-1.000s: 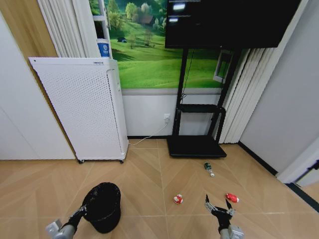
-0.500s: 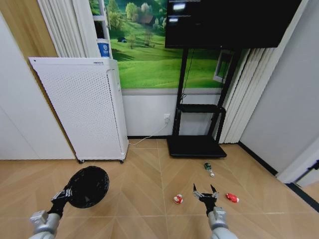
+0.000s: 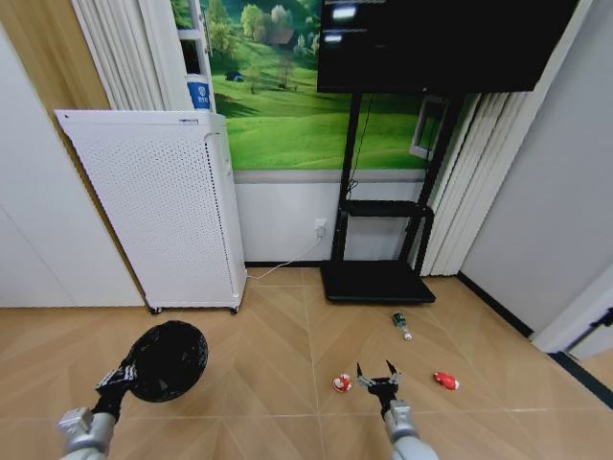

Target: Pick up the trash bin and place the garbage on the floor into it.

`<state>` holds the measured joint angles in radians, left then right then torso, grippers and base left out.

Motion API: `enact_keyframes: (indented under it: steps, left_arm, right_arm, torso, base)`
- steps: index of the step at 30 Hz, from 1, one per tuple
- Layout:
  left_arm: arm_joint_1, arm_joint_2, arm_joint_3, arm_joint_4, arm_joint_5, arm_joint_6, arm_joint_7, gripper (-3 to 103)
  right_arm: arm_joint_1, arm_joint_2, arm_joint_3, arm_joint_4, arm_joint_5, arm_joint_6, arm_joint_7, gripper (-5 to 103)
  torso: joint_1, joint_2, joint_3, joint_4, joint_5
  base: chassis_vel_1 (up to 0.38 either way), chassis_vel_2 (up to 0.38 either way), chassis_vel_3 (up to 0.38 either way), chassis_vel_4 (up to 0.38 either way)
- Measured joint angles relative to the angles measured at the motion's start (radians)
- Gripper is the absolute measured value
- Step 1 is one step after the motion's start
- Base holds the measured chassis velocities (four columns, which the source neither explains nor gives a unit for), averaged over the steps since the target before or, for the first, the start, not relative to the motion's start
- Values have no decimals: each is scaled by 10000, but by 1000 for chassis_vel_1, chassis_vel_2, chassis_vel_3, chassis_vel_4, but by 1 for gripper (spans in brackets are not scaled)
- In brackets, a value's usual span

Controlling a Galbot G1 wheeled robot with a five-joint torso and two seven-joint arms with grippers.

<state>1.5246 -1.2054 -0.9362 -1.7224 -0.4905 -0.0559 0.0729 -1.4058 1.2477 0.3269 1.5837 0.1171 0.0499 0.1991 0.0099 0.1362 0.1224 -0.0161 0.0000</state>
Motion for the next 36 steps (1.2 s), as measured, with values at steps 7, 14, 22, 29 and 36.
enact_keyframes:
  steps: [7,14,22,29,36]
  left_arm:
    - [19,1,116,4,6,-182,-1,7]
    - [9,-47,218,-59,74,-182,-12,7]
    - [46,-165,247,-118,153,-157,-26,7]
    - [92,-274,261,-122,219,-157,9,7]
    - [66,-254,281,-113,220,-159,31,7]
  right_arm:
    - [1161,-31,-497,-1125,189,-174,-44,100]
    - [1757,-123,-636,-1692,343,211,-135,100]
    - [1630,77,-527,-1800,116,647,-405,100]
    - [1499,149,-519,-1763,74,618,-420,100]
    - [1387,131,-463,-1728,74,630,-400,100]
  torso:
    - [0,-1,0,2,0]
    - [0,0,0,1,-1]
    - [0,0,0,1,0]
    - [-1,1,-1,2,0]
    - [-2,2,-2,1,0]
  base:
    - [0,0,0,0]
    - [0,0,0,0]
    - [0,0,0,0]
    - [0,0,0,0]
    - [-78,77,82,-92]
